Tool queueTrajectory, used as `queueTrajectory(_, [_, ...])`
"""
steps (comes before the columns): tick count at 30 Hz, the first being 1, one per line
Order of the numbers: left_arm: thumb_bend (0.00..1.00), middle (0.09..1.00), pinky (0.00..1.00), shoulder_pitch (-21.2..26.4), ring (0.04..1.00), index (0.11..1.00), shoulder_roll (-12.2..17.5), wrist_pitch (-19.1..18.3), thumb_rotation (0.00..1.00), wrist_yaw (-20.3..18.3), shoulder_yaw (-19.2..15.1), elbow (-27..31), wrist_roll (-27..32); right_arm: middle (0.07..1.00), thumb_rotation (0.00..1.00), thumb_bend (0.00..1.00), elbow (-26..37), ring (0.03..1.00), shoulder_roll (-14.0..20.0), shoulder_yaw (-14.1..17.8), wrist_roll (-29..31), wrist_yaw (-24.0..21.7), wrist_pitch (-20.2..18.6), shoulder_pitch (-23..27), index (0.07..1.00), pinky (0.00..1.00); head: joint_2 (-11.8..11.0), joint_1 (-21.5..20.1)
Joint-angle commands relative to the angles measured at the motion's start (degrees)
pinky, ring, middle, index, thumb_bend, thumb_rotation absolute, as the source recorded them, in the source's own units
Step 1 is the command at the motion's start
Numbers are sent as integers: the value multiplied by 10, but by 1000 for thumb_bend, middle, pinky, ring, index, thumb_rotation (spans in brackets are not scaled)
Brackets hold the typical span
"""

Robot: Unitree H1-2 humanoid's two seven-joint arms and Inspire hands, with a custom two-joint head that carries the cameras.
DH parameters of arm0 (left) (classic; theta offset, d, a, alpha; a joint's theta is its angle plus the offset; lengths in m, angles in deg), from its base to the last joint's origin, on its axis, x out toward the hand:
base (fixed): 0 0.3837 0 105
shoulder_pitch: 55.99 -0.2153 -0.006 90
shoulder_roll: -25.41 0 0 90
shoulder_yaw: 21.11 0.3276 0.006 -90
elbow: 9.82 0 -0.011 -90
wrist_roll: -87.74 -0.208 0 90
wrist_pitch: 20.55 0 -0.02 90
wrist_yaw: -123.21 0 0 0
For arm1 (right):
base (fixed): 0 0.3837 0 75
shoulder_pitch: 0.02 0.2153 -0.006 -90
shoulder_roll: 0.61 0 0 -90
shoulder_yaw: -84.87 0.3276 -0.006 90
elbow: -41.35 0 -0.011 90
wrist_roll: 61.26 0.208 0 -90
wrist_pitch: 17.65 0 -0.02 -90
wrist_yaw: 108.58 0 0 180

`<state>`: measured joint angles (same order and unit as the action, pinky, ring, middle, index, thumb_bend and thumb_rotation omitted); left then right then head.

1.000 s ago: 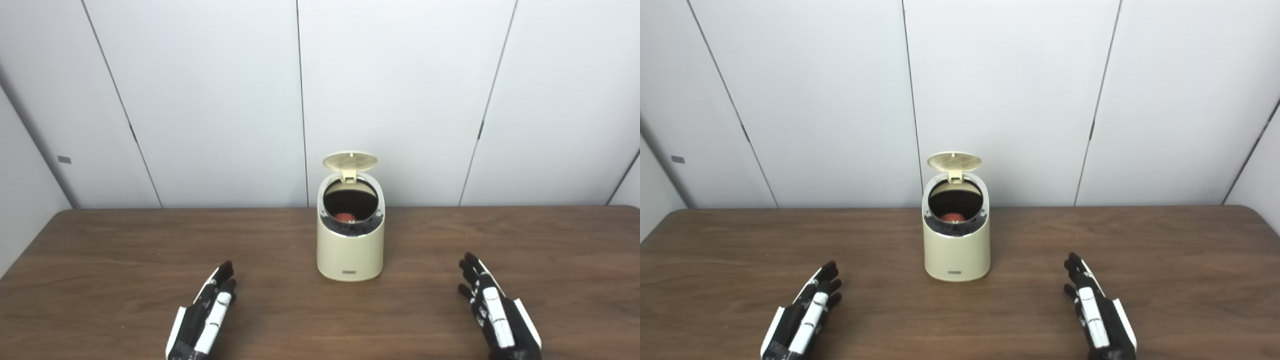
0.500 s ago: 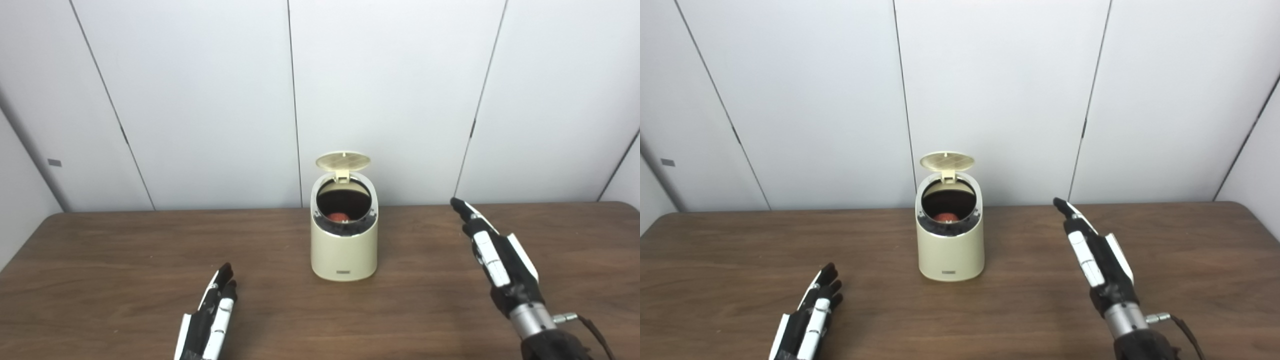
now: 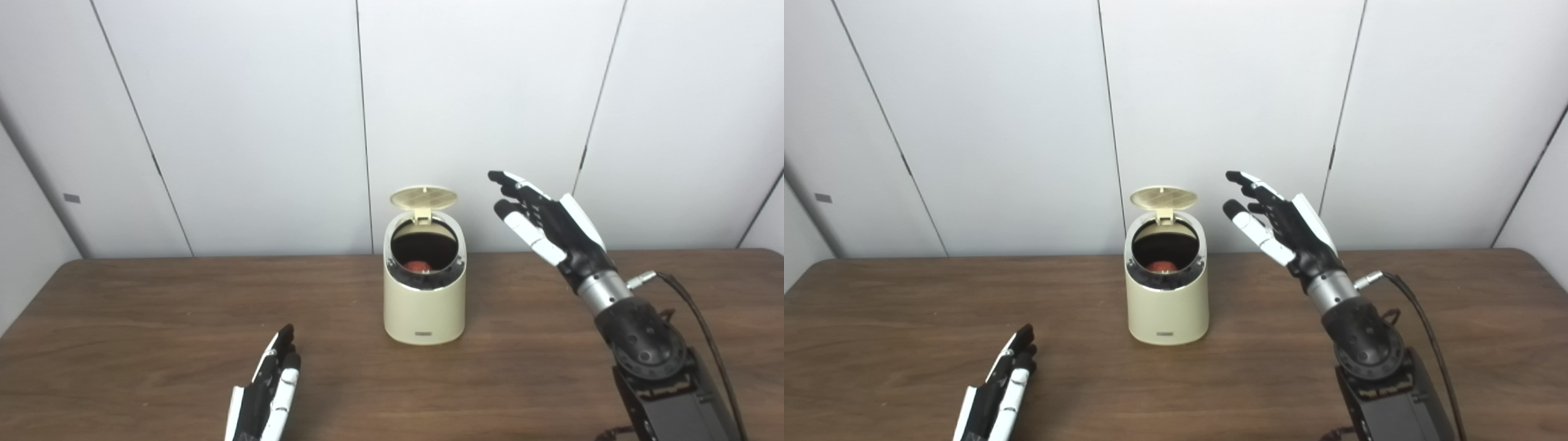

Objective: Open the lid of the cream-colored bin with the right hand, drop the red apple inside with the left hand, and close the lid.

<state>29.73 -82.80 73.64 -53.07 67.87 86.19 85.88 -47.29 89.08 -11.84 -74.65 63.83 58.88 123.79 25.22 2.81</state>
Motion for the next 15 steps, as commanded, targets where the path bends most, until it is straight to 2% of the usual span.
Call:
queueTrajectory(1, [502,953,930,-13,944,949,-16,12,777,4,12,-21,-6,918,938,494,-2,908,0,-3,-12,-1,2,51,865,839,0,0])
queueTrajectory(4, [507,956,914,-12,943,945,-21,13,761,9,12,-25,-8,902,937,502,-28,872,-6,-12,-22,-3,-5,80,850,792,-2,1])
queueTrajectory(9, [531,943,870,-10,925,936,-33,11,749,10,3,-27,13,907,966,517,-49,892,-18,-23,-27,-11,-5,107,861,829,-2,2])
queueTrajectory(11, [528,939,848,-9,917,929,-37,13,741,9,0,-28,23,910,983,511,-60,901,-24,-28,-29,-11,6,114,871,845,-1,0])
queueTrajectory(15, [537,942,827,-9,906,929,-43,14,751,8,-1,-29,32,885,1000,489,-77,889,-28,-43,-35,-15,32,122,817,840,-2,0])
